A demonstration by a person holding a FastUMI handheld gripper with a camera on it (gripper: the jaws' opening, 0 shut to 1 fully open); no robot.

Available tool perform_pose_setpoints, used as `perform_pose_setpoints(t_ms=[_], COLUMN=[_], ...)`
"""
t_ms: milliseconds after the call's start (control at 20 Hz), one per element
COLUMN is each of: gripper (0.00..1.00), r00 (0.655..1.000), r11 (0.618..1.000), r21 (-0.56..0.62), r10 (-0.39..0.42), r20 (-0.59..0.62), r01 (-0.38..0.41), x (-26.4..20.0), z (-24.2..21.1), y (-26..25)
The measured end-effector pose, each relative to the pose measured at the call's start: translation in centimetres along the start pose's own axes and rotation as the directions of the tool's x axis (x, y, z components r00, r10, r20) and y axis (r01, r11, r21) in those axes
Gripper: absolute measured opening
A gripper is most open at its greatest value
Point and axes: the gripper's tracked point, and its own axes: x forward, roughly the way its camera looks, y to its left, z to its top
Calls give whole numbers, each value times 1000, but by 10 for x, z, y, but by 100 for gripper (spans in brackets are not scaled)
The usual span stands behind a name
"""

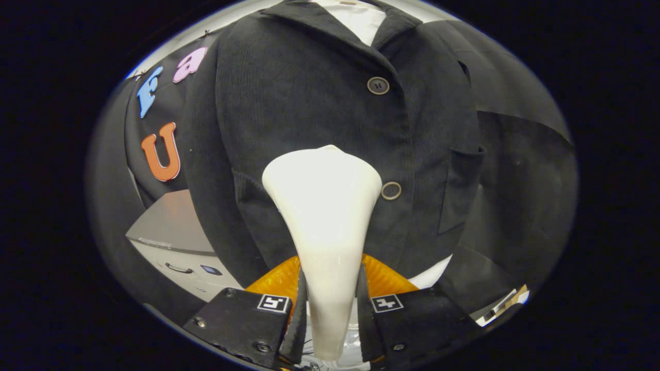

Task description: Iron the clothes twice with a garment steamer, once on the left side and once on the right side.

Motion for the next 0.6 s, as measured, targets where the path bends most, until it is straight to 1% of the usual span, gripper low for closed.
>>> perform_pose_setpoints(t_ms=[600], gripper=[44], r00=[995], r11=[999], r21=[-32], r10=[-31], r20=[-95], r01=[28], x=[14], z=[-63], y=[-7])
